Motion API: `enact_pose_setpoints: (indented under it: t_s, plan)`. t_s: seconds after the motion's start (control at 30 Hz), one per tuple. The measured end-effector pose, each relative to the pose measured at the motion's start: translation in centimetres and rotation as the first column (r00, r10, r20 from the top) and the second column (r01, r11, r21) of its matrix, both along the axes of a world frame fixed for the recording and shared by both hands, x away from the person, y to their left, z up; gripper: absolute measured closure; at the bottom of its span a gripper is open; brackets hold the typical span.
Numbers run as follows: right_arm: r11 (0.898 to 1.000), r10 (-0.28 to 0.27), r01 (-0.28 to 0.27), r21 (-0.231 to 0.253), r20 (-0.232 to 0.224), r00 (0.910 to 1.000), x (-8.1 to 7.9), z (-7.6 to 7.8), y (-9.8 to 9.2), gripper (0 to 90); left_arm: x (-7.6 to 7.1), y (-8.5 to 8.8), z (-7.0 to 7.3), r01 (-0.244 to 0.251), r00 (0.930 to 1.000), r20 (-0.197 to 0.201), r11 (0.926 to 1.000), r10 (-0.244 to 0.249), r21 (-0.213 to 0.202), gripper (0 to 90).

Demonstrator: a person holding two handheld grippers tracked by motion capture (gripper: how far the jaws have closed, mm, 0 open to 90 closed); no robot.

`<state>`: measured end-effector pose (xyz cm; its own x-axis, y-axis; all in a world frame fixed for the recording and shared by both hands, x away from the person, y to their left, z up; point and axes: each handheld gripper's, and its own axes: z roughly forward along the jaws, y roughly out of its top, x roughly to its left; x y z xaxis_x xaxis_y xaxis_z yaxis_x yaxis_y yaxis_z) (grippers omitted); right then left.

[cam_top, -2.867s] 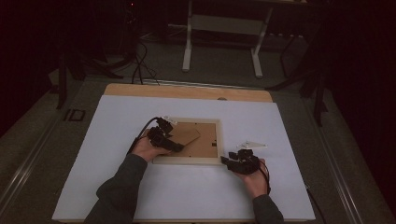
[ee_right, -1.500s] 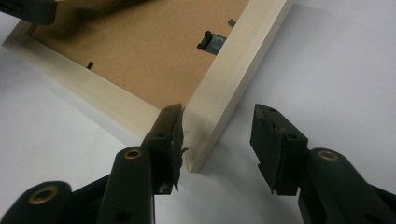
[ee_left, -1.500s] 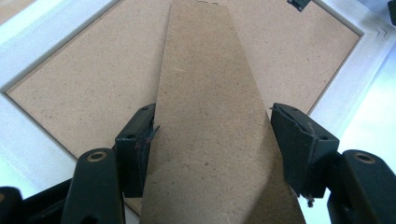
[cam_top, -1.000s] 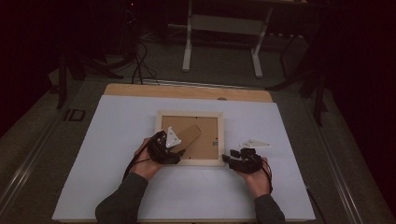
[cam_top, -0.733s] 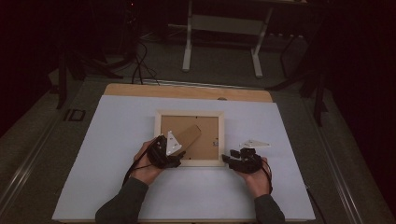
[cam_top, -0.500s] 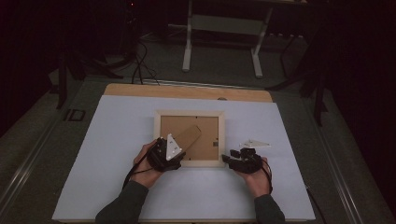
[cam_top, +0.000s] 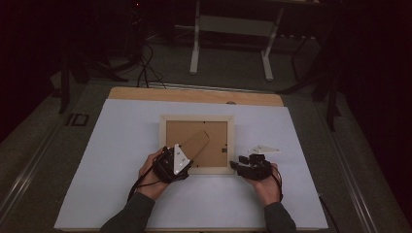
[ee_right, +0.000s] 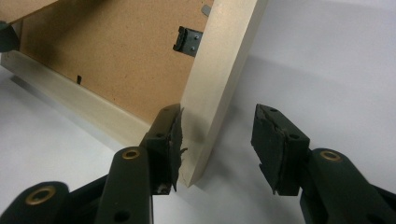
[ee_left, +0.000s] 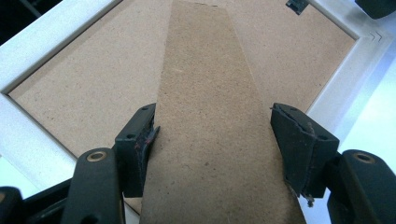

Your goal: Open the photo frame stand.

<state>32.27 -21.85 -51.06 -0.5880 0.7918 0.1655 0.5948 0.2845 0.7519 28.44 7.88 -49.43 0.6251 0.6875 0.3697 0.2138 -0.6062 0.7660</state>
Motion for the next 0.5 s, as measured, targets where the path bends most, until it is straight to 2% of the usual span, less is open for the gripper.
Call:
enact_pose_setpoints:
  t_s: [0.5]
  plan:
    - [1.000,0.001,-0.001,0.003,0.004,1.0000,-0.2,0.2,0.1,52.1,-1.1,-0.3,-0.5,-0.010,0.9970,0.077,0.9995,0.008,0.031,37.0]
